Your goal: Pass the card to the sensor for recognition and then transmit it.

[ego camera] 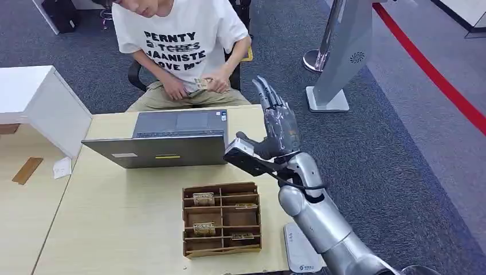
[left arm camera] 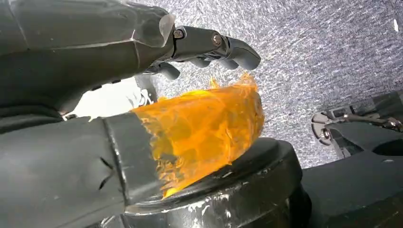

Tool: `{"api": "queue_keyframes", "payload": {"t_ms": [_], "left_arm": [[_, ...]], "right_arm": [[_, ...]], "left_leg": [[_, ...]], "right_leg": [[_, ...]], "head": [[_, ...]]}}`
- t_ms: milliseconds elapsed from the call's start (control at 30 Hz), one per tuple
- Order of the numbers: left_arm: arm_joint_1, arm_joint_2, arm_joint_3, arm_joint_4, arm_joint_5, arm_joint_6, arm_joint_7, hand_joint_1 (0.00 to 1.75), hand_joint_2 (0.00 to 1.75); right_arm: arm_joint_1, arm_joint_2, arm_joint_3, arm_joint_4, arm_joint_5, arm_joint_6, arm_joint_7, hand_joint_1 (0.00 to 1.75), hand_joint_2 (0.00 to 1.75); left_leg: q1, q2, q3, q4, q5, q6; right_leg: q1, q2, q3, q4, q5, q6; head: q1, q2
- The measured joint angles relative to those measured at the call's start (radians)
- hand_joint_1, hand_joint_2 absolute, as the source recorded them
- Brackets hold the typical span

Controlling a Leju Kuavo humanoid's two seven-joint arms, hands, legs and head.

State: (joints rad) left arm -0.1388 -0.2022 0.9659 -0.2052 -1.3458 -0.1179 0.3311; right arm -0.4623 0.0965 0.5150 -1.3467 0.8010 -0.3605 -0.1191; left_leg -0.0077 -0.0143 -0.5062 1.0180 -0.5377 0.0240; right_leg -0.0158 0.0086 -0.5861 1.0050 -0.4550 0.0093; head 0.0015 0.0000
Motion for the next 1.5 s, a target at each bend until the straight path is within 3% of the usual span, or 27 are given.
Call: {"api": "queue_keyframes", "payload": {"t_ms": [300, 500, 567, 600, 633, 767, 1133, 1167, 1200, 1267, 1300, 1333, 1400, 1467, 1500], "left_arm": [[0.014, 0.000, 0.008, 0.000, 0.031, 0.015, -0.008, 0.00, 0.00], [0.025, 0.000, 0.024, 0.000, 0.056, 0.025, -0.016, 0.00, 0.00], [0.030, 0.001, 0.032, 0.000, 0.063, 0.026, -0.019, 0.00, 0.00], [0.032, 0.001, 0.034, 0.000, 0.064, 0.026, -0.019, 0.00, 0.00], [0.032, 0.001, 0.035, 0.000, 0.066, 0.026, -0.019, 0.00, 0.00], [0.033, 0.001, 0.043, 0.000, 0.072, 0.026, -0.019, 0.00, 0.00], [0.036, 0.001, 0.059, 0.000, 0.081, 0.029, -0.021, 0.00, 0.00], [0.036, 0.001, 0.059, 0.000, 0.081, 0.029, -0.021, 0.00, 0.00], [0.037, 0.001, 0.059, 0.000, 0.081, 0.030, -0.022, 0.00, 0.00], [0.037, 0.001, 0.059, 0.000, 0.081, 0.031, -0.022, 0.00, 0.00], [0.037, 0.001, 0.059, 0.000, 0.080, 0.032, -0.022, 0.00, 0.00], [0.037, 0.001, 0.059, 0.000, 0.081, 0.032, -0.022, 0.00, 0.00], [0.037, 0.001, 0.059, 0.000, 0.081, 0.032, -0.023, 0.00, 0.00], [0.037, 0.001, 0.060, 0.000, 0.080, 0.032, -0.025, 0.00, 0.00], [0.037, 0.001, 0.060, 0.000, 0.081, 0.032, -0.025, 0.00, 0.00]], "right_arm": [[0.149, 0.007, 0.005, -0.170, -0.178, 0.000, -0.085, 0.00, 1.75], [0.259, 0.007, 0.013, -0.265, -0.443, 0.103, -0.127, 0.02, 1.75], [0.289, 0.007, 0.016, -0.286, -0.475, 0.116, -0.139, 0.38, 1.75], [0.301, 0.007, 0.017, -0.292, -0.480, 0.120, -0.143, 0.70, 1.75], [0.311, 0.007, 0.018, -0.300, -0.485, 0.123, -0.147, 1.36, 1.75], [0.347, 0.004, 0.027, -0.323, -0.474, 0.126, -0.158, 1.75, 1.75], [0.401, -0.013, 0.032, -0.315, -0.411, 0.106, -0.161, 1.73, 1.75], [0.402, -0.015, 0.034, -0.315, -0.385, 0.095, -0.161, 1.59, 1.75], [0.403, -0.017, 0.035, -0.315, -0.357, 0.083, -0.161, 1.59, 1.75], [0.405, -0.021, 0.040, -0.314, -0.289, 0.053, -0.152, 1.33, 1.75], [0.406, -0.024, 0.044, -0.312, -0.256, 0.039, -0.146, 1.33, 1.75], [0.407, -0.027, 0.047, -0.310, -0.234, 0.031, -0.145, 1.08, 1.75], [0.410, -0.031, 0.051, -0.305, -0.214, 0.024, -0.142, 0.99, 1.75], [0.414, -0.036, 0.053, -0.303, -0.188, 0.014, -0.142, 0.70, 1.75], [0.416, -0.039, 0.054, -0.301, -0.181, 0.012, -0.140, 0.70, 1.75]], "left_leg": [[0.000, 0.000, 0.000, 0.000, 0.000, 0.000], [0.000, 0.000, 0.000, 0.000, -0.001, 0.000], [0.000, 0.000, 0.000, 0.000, -0.001, 0.000], [0.000, 0.000, 0.000, 0.000, -0.001, 0.000], [0.000, 0.000, 0.000, 0.000, -0.001, 0.000], [0.000, 0.000, 0.000, 0.000, 0.000, 0.000], [0.000, 0.000, 0.000, 0.000, 0.000, 0.000], [0.000, 0.000, 0.000, 0.000, 0.000, 0.000], [0.000, 0.000, 0.000, 0.000, 0.000, 0.000], [0.000, 0.000, 0.000, 0.000, 0.000, 0.000], [0.000, 0.000, 0.000, 0.000, 0.000, 0.000], [0.000, 0.000, 0.000, 0.000, 0.000, 0.000], [0.000, 0.000, 0.000, 0.000, 0.000, 0.000], [0.000, 0.000, 0.000, 0.000, 0.000, 0.000], [0.000, 0.000, 0.000, 0.000, 0.000, 0.000]], "right_leg": [[0.000, 0.000, 0.000, 0.000, 0.000, 0.000], [0.000, 0.000, 0.000, 0.000, -0.001, 0.000], [0.000, 0.000, 0.000, 0.000, -0.001, 0.000], [0.000, 0.000, 0.000, 0.000, -0.001, 0.000], [0.000, 0.000, 0.000, 0.000, -0.001, 0.000], [0.000, 0.000, 0.000, 0.000, -0.001, 0.000], [0.000, 0.000, 0.000, 0.000, -0.001, 0.000], [0.000, 0.000, 0.000, 0.000, -0.001, 0.000], [0.000, 0.000, 0.000, 0.000, -0.001, 0.000], [0.000, 0.000, 0.000, 0.000, -0.001, 0.000], [0.000, 0.000, 0.000, 0.000, -0.001, 0.000], [0.000, 0.000, 0.000, 0.000, -0.001, 0.000], [0.000, 0.000, 0.000, 0.000, -0.001, 0.000], [0.000, 0.000, 0.000, 0.000, -0.001, 0.000], [0.000, 0.000, 0.000, 0.000, -0.001, 0.000]], "head": [[0.000, 0.000], [0.000, 0.000], [0.000, 0.000], [0.000, 0.000], [0.000, 0.000], [0.000, 0.000], [0.000, 0.000], [0.000, 0.000], [0.000, 0.000], [0.000, 0.000], [0.000, 0.000], [0.000, 0.000], [0.000, 0.000], [0.000, 0.000], [0.000, 0.000]]}}
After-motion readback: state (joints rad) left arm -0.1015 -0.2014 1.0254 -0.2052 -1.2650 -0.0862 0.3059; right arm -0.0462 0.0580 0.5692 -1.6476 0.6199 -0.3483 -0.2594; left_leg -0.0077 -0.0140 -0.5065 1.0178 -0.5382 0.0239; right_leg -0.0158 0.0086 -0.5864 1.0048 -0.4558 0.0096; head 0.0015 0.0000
